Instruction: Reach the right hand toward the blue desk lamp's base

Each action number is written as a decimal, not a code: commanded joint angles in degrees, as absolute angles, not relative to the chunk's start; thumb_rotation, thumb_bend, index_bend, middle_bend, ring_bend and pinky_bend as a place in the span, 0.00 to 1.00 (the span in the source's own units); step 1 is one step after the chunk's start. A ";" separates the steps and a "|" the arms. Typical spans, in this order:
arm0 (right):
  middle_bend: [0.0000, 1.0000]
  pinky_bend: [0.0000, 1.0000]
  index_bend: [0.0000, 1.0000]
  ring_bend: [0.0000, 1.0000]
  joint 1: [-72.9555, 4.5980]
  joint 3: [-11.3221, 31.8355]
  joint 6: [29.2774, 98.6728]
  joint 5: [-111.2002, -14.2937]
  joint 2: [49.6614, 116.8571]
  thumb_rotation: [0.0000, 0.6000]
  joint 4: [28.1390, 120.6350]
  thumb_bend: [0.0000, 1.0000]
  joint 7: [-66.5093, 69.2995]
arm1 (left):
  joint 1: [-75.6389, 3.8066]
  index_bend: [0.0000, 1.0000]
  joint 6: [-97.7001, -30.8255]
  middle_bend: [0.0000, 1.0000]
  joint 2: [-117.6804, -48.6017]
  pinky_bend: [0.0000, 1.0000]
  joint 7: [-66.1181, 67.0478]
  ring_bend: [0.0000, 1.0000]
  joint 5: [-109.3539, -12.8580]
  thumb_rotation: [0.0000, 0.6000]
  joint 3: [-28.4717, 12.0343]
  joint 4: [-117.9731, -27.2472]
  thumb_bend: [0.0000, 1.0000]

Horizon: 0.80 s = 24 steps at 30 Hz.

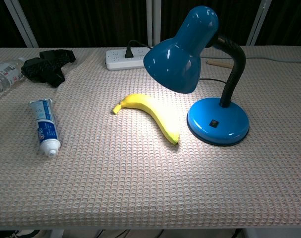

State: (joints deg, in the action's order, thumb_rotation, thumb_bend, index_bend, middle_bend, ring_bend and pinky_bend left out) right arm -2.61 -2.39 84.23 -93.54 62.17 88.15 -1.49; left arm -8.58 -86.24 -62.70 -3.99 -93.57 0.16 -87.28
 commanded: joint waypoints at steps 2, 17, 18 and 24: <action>0.00 0.00 0.00 0.00 -2.58 -2.43 84.15 -93.41 62.19 1.00 87.98 0.04 -1.38 | -8.64 0.09 -85.87 0.00 -62.44 0.00 -3.73 0.00 -93.62 1.00 0.40 -87.63 0.12; 0.00 0.00 0.00 0.00 -3.83 -2.43 83.04 -94.52 62.25 1.00 89.16 0.04 -1.79 | -8.69 0.09 -86.08 0.00 -62.06 0.00 -3.42 0.00 -93.61 1.00 0.14 -88.48 0.12; 0.00 0.00 0.00 0.00 -3.97 -2.44 82.94 -94.70 62.31 1.00 89.33 0.05 -1.88 | -8.77 0.09 -85.91 0.00 -62.15 0.00 -3.25 0.00 -93.70 1.00 0.19 -88.47 0.12; 0.14 0.21 0.00 0.19 -4.96 -2.52 83.49 -97.35 62.77 1.00 90.45 0.06 -2.24 | -9.05 0.09 -85.70 0.00 -62.41 0.00 -2.53 0.00 -94.03 1.00 0.17 -88.73 0.12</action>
